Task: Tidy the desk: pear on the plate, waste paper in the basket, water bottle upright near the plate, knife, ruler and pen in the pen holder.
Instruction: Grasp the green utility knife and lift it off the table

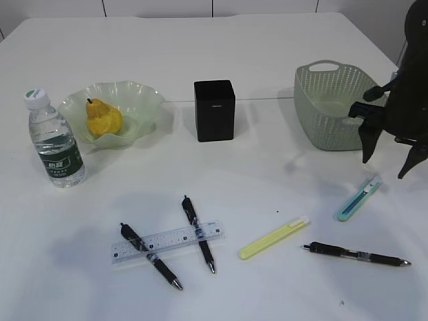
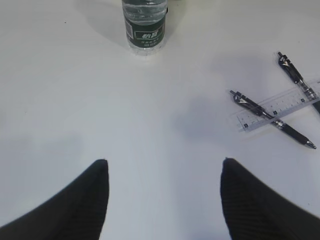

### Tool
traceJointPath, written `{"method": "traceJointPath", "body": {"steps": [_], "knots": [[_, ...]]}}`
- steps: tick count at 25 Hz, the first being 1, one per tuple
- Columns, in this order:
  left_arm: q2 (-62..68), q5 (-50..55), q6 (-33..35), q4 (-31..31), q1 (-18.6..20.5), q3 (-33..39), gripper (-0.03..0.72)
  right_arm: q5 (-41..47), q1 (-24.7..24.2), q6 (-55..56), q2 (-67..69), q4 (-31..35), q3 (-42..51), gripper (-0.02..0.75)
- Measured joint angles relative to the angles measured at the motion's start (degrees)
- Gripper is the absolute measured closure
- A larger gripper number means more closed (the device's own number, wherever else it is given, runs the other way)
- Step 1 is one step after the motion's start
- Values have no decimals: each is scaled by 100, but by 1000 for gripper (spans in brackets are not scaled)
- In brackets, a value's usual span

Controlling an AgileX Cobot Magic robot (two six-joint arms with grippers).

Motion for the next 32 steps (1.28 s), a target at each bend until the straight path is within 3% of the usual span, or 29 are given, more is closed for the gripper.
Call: {"method": "traceJointPath", "body": {"steps": [32], "knots": [[0, 232, 0, 0, 0, 0, 214, -195, 0, -109, 653, -15, -13, 245]]}}
